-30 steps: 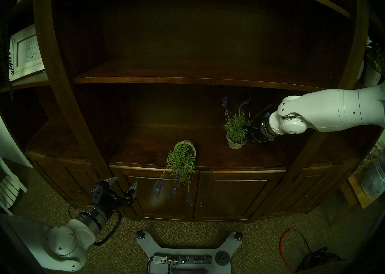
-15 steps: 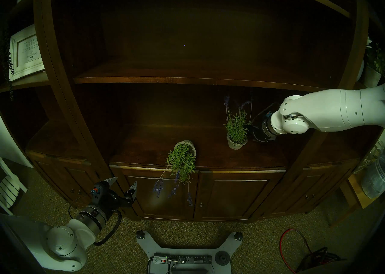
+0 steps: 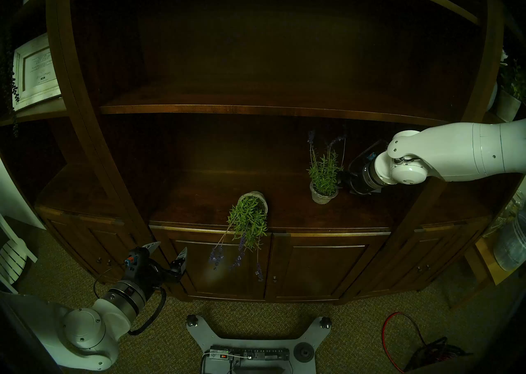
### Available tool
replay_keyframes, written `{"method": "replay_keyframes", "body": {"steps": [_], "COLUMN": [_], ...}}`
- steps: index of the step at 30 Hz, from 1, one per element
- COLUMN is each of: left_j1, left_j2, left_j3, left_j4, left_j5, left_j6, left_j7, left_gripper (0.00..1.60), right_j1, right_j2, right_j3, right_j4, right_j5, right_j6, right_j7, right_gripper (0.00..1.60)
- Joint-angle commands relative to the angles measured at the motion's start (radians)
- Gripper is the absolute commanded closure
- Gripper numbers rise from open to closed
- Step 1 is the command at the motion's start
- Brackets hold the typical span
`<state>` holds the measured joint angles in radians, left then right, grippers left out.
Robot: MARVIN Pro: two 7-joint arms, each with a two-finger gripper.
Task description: Place the fake decorative plant upright
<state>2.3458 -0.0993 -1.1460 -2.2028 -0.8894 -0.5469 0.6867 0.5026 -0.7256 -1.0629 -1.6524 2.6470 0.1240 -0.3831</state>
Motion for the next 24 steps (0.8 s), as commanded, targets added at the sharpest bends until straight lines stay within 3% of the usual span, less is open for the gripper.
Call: {"method": "replay_keyframes", "body": {"steps": [1,10,17,19,20,21,24], "left_j1": [-0.01,-0.01,-0.01,-0.01,-0.01,-0.009,-0.009], "left_j2": [-0.001,-0.001,-0.001,-0.001,-0.001,-0.001,-0.001], "left_j3": [-0.01,-0.01,-0.01,-0.009,-0.009,-0.009,-0.008], "left_j4": [-0.008,-0.008,-0.008,-0.007,-0.007,-0.007,-0.006], "left_j5": [0.001,0.001,0.001,0.001,0.001,0.001,0.002], "left_j6": [-0.006,-0.006,-0.005,-0.004,-0.004,-0.004,-0.003], "left_j7": [0.001,0.0,0.0,0.0,0.0,0.0,0.0], "left_gripper": [0.0,0.0,0.0,0.0,0.0,0.0,0.0], "right_j1": [0.111,0.169,0.241,0.248,0.262,0.258,0.286], "right_j2": [0.078,0.187,0.288,0.302,0.321,0.321,0.361], "right_j3": [0.005,0.003,-0.031,-0.034,-0.039,-0.035,-0.035], "right_j4": [-0.049,-0.163,-0.304,-0.335,-0.356,-0.367,-0.416], "right_j5": [-0.03,-0.093,-0.146,-0.158,-0.162,-0.165,-0.175], "right_j6": [-0.008,-0.019,-0.005,-0.001,-0.001,-0.004,-0.001], "right_j7": [-0.008,-0.071,-0.111,-0.119,-0.124,-0.126,-0.136], "right_gripper": [0.48,0.48,0.5,0.4,0.21,0.14,0.06]}}
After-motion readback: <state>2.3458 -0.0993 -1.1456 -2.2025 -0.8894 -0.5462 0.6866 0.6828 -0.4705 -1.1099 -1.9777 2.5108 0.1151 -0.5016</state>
